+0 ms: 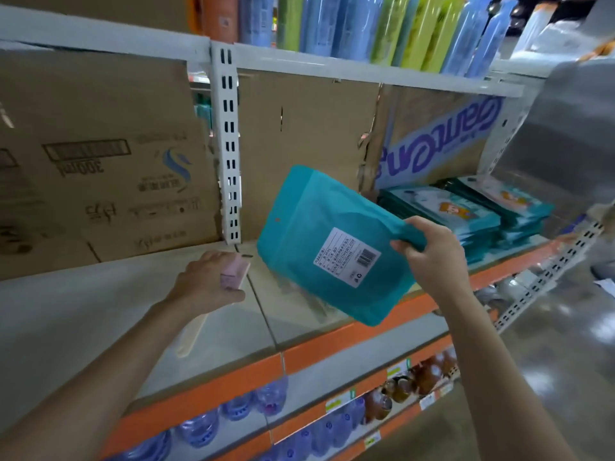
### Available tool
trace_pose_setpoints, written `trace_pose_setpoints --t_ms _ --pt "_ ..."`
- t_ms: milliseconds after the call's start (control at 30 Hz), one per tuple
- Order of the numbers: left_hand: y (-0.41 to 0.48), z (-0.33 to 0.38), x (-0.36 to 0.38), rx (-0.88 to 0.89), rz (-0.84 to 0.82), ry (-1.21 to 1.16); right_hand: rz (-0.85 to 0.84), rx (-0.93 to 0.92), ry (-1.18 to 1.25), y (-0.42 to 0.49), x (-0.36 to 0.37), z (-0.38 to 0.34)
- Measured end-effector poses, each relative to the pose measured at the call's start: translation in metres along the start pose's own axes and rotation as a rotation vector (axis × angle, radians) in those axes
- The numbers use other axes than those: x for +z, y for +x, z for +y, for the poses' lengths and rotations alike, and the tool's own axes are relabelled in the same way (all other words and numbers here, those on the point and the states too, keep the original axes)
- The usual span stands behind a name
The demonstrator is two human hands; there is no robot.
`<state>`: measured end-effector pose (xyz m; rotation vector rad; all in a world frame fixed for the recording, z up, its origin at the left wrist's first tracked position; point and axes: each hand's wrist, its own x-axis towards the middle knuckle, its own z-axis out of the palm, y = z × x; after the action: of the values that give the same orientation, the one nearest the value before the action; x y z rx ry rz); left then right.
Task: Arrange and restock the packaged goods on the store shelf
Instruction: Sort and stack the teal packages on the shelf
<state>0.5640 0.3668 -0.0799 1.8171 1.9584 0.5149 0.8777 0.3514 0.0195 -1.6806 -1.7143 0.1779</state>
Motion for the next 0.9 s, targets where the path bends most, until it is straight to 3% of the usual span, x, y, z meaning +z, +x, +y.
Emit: trace_pose_setpoints --t_ms 267,400,667,900 --pt "0.034 0.024 0.033 -0.174 -0.06 -0.001 0.041 -0.03 0.098 0.061 0.006 0.04" --pt "0.039 0.035 0.042 -0.233 0.0 -0.01 0.03 -0.099 0.136 0.092 0.007 0.056" --pt "0.032 0.069 0.059 -0.419 0.032 0.053 -0.117 -0.262 0.334 0.139 0.0 0.09" --pt "0.016 0.092 0.076 -0.433 0.096 -0.05 -0.281 -0.233 0.581 0.161 -0.007 0.128"
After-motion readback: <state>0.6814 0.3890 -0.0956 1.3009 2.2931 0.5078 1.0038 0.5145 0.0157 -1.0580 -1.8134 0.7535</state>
